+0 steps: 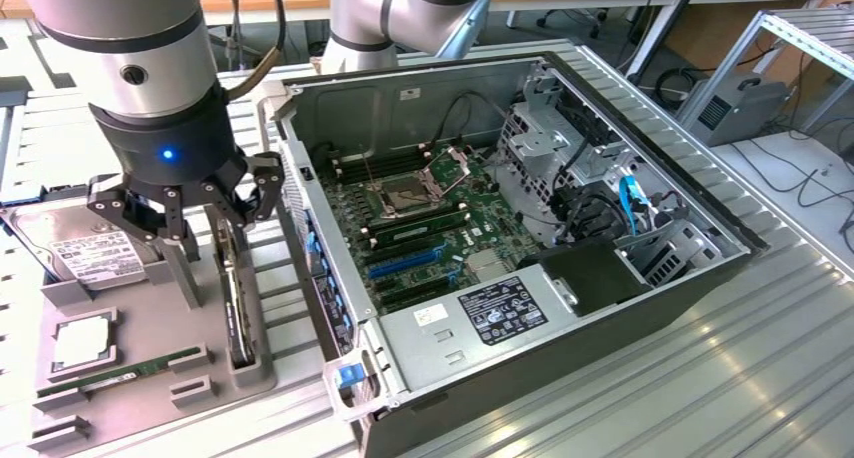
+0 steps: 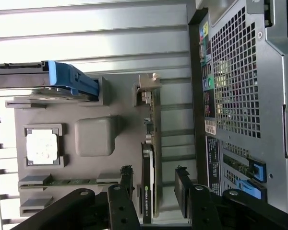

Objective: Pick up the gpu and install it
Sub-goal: 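Pick up the gpu and move the gpu toward the slot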

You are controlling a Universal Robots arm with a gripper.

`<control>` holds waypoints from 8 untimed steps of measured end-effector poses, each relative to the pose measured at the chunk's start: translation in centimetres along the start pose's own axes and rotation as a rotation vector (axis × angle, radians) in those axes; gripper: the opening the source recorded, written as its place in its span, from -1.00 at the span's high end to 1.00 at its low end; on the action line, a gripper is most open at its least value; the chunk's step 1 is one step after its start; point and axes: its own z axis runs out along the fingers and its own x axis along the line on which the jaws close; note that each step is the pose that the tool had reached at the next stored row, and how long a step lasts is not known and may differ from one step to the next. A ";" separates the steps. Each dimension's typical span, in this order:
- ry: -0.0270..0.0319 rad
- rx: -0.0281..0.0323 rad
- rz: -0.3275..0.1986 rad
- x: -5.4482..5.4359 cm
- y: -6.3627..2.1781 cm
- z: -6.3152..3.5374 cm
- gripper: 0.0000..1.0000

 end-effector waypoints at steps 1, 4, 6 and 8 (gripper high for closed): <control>0.0000 0.0005 -0.001 0.0 0.01 0.10 0.04; 0.0000 0.0012 -0.003 0.0 0.02 0.27 0.04; 0.0000 0.0016 -0.005 0.0 0.02 0.35 0.04; 0.0002 0.0024 -0.011 0.0 0.02 0.41 0.04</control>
